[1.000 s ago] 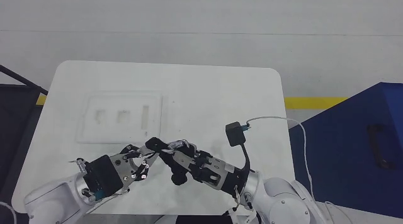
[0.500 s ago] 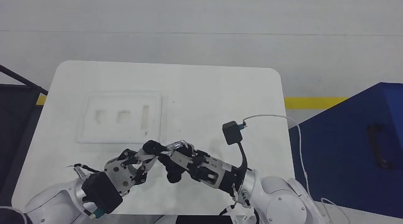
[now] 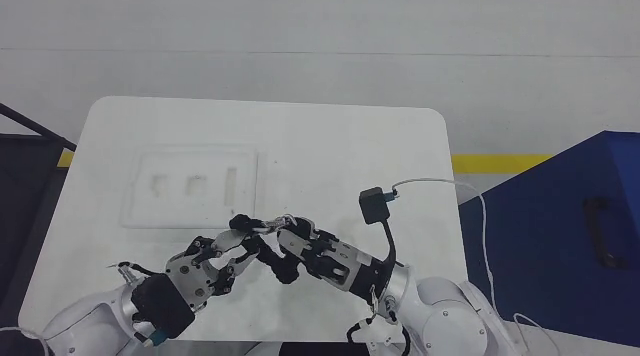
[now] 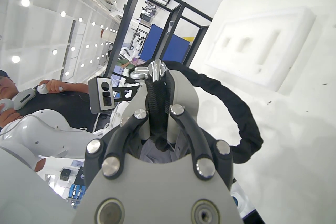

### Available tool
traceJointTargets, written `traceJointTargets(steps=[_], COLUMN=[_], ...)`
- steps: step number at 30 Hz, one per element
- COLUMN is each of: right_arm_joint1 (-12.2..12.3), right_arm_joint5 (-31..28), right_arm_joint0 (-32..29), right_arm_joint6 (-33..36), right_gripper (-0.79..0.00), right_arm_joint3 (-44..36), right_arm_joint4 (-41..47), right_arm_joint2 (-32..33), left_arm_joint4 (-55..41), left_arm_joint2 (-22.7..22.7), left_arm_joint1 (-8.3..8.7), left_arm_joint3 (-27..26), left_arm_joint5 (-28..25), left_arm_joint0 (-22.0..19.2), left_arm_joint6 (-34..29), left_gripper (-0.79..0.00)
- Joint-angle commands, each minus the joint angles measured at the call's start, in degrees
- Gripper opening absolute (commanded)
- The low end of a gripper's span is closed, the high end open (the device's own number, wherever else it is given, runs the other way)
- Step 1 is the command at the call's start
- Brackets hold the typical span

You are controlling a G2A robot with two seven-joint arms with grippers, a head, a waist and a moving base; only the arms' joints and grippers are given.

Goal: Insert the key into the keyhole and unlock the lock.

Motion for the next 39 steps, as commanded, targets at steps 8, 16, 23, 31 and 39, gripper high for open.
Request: traceJointTargets(steps=[8, 16, 23, 31, 39], right_arm_joint1=[0.5, 1.19, 2.17, 2.49, 1.56], right_arm_joint5=[-0.32, 3.26, 5.78, 7.04, 4.26], right_arm_joint0=[-1.8, -2.97, -5.05, -5.68, -3.45], right_arm_joint6=[-0.23, -0.14, 0.19, 7.19, 12.12], right_gripper=[-0.785, -0.785, -0.785, -0.785, -0.785], right_arm_joint3=[-0.75, -4.15, -7.64, -5.44, -1.45], right_arm_joint4=[-2.19, -20.17, -51.21, -92.54, -101.84], right_arm_joint2=[1.19, -0.3, -4.07, -12.56, -16.11], left_arm_joint4=[-9.95, -42.19, -46.37, -46.37, -46.37], left_arm_joint2=[-3.53, -4.28, -3.98, -3.98, -3.98], left_arm_joint1=[0.11, 0.29, 0.45, 0.45, 0.45], left_arm_joint3=[1.69, 6.19, 6.47, 6.47, 6.47], left_arm_joint5=[-8.08, -17.73, -18.51, -18.51, -18.51], left_arm_joint0=[-0.36, 0.24, 0.35, 0.35, 0.35], left_arm_joint6=[-2.13, -13.52, -16.21, -16.21, -16.21], left_gripper=[0.0, 0.0, 0.0, 0.0, 0.0])
